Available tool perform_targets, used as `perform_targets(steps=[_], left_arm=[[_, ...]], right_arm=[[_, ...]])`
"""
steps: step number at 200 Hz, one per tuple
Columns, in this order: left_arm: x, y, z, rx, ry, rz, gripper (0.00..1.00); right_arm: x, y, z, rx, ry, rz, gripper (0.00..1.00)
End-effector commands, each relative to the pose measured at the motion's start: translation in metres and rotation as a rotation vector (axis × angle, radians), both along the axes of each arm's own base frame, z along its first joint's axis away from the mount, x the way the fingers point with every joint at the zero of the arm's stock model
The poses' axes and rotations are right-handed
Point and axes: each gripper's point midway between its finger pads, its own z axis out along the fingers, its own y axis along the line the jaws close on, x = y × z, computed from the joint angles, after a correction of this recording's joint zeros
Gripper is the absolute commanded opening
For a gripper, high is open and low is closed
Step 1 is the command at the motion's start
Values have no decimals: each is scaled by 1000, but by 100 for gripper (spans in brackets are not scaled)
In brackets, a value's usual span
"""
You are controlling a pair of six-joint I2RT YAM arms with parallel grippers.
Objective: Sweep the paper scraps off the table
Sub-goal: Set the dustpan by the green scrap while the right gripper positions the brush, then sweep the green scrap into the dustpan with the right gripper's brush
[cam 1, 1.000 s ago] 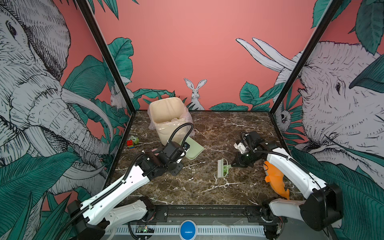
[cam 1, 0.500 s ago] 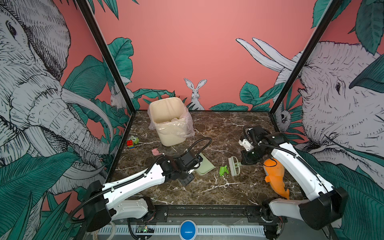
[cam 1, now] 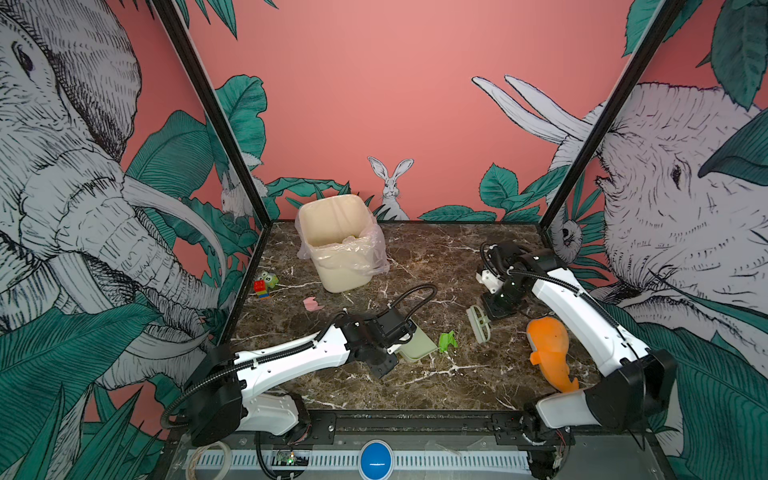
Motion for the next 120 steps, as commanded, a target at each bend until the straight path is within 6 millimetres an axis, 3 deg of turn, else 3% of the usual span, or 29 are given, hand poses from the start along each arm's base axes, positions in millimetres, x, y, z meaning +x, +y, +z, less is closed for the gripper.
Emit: perform_targets(steps=[1, 120], left_arm=[[-5, -4, -4, 6, 12, -18, 11], [-12, -6, -14, 55, 24, -70, 10]], right_arm=[[-6, -6, -3, -56, 29, 36, 0], [-2, 22, -16, -116, 77, 152, 0]])
